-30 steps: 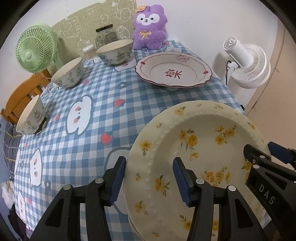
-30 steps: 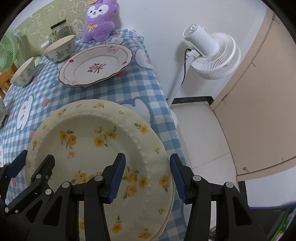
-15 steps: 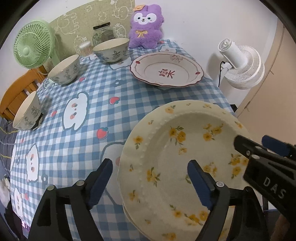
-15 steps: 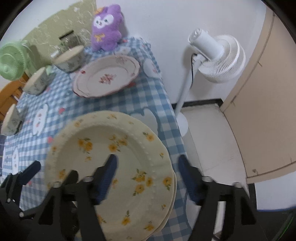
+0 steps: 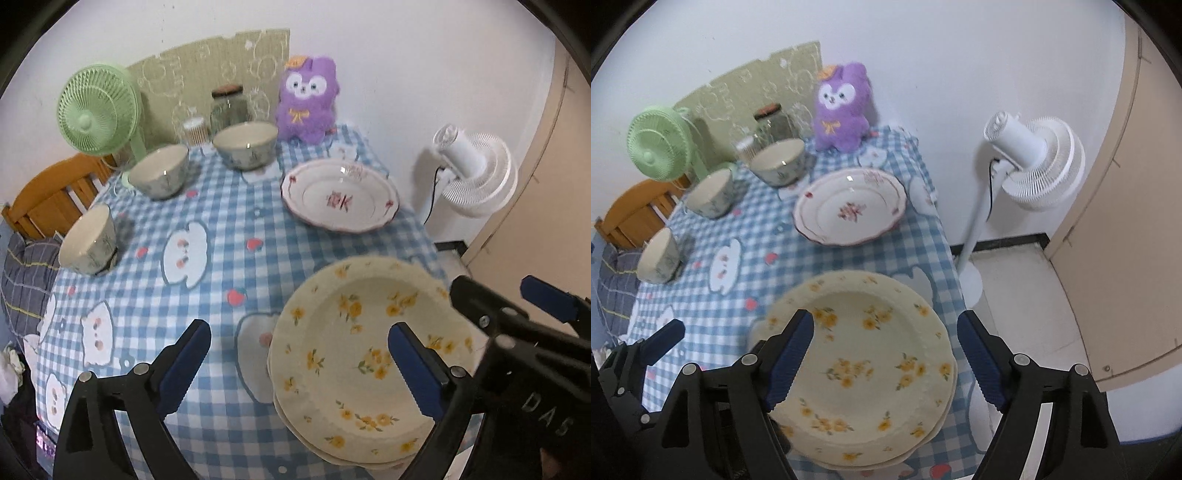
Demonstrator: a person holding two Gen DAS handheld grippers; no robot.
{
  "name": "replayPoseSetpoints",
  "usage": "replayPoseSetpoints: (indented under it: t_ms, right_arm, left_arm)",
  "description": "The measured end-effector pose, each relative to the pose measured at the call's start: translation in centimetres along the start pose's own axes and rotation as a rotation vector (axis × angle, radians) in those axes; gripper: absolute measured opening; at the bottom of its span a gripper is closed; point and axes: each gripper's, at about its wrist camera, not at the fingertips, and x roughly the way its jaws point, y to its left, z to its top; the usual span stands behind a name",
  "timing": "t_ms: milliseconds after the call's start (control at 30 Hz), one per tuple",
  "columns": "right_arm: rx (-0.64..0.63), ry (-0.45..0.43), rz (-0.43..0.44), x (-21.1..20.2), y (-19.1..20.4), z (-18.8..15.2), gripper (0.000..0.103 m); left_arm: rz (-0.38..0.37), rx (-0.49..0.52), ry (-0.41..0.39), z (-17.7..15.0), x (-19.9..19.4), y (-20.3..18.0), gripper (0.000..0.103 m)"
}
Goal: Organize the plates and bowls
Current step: 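Open both tools and pull them back from the plate stack, then move both tools to the red-rimmed white plate and close on its rim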
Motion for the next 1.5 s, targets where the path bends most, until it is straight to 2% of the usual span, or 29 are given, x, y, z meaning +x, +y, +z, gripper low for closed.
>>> replayPoseSetpoints:
  t_ms: [300, 700, 1167, 1500]
  right_arm:
    - [0.017, -0.054, -0.017, -3.6, 2.5, 0.9, 0.083]
    - [0.030, -0.122, -0.061, -6.2, 5.7, 2.0, 0.083]
    - [0.012, -0.113, -0.054, -4.4, 5.4, 5.3, 0.083]
    - [-0.016, -0.088, -0.044, -0.6, 3.6, 8.3, 0.083]
  left_arm:
    - [-0.029, 0.008, -0.063, 1.7, -3.5, 1.7, 0.099]
    - [-0.051, 0.028, -0.116, 3.2, -5.7, 4.6, 0.098]
    - [-0.038, 0.007, -0.134, 5.6, -4.9, 4.6, 0.098]
    - [-0.017, -0.022, -0.101, 8.5, -1.4, 2.8, 0.098]
